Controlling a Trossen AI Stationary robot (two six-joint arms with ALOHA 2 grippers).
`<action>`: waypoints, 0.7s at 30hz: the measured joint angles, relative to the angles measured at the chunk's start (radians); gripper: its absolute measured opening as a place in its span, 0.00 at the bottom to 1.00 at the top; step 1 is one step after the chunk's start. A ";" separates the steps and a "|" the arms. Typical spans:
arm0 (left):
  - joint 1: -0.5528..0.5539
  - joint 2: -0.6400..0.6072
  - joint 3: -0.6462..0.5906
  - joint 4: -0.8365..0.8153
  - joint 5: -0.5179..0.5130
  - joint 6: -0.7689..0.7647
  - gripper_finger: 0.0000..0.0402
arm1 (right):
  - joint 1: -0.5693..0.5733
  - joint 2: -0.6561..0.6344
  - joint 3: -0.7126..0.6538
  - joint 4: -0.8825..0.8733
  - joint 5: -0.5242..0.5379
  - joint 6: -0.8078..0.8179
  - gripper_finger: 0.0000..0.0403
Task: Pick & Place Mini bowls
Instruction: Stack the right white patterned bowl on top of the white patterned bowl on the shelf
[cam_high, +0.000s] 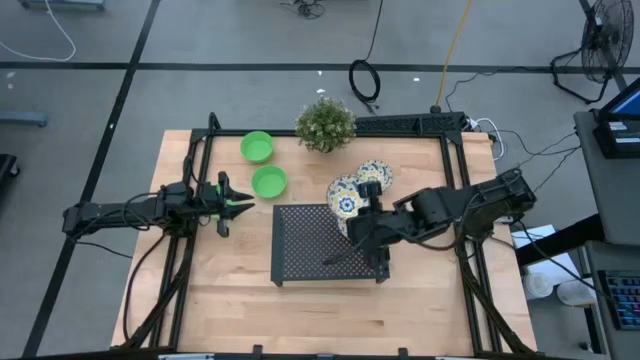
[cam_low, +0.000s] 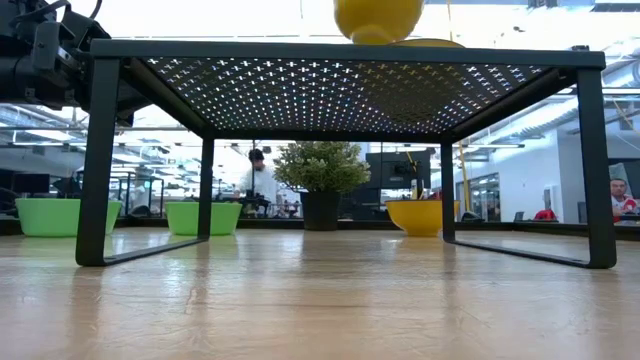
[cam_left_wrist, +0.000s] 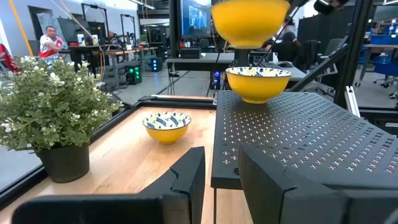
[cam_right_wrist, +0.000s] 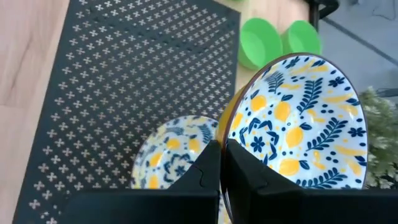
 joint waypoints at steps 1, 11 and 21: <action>0.000 0.000 0.000 0.000 0.000 0.000 0.25 | 0.001 0.005 0.000 -0.002 0.000 0.003 0.00; 0.000 0.000 0.000 0.000 0.000 0.000 0.25 | 0.017 0.003 -0.001 -0.044 0.001 0.053 0.00; 0.000 0.000 0.000 0.000 0.000 0.000 0.25 | 0.055 0.003 -0.001 -0.040 0.001 0.069 0.00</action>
